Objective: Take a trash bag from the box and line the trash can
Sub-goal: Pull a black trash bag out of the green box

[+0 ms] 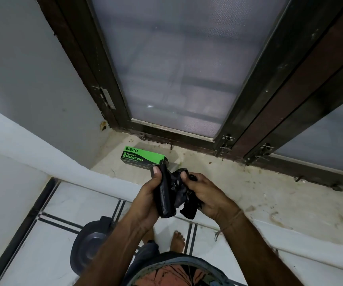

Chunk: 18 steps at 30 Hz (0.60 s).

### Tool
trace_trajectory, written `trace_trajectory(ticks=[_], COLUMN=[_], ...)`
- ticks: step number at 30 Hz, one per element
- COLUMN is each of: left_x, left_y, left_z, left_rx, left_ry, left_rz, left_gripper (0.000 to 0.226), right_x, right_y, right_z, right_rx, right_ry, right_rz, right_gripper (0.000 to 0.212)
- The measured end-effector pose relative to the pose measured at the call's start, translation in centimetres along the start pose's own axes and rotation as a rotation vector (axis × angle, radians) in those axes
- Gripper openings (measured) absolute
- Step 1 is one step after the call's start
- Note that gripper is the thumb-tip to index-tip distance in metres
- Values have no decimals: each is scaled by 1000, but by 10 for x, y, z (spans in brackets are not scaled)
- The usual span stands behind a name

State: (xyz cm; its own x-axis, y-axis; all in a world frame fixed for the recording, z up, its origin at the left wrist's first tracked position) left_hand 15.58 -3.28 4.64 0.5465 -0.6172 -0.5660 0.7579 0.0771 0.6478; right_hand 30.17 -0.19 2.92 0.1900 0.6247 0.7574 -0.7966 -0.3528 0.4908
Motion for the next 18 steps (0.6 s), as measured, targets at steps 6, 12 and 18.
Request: trace_trajectory(ticks=[6, 12, 18], left_x=[1, 1, 0], left_y=[3, 2, -5], left_z=[0, 2, 2], left_rx=[15, 34, 4], left_ry=[111, 150, 141], left_rz=[143, 268, 182], left_gripper=[60, 64, 51], right_x=[-4, -6, -3], right_y=[5, 11, 19], right_z=[-6, -6, -7], right_rx=[30, 70, -15], right_ry=[-127, -211, -230], right_rz=[-396, -591, -650], right_gripper=[24, 21, 22])
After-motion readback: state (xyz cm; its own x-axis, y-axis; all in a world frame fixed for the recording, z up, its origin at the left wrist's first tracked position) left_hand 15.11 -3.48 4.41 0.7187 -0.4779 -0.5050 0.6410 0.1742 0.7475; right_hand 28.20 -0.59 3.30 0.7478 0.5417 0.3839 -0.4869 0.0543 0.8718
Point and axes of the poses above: each hand's wrist, its own z-axis away from the middle knuckle, its own y-axis out of the palm, x = y × z, the point moved 2 cm from there along -z, towards the middle knuckle, and after that the axes turned 14 degrees about x, right-handed, at the moved point
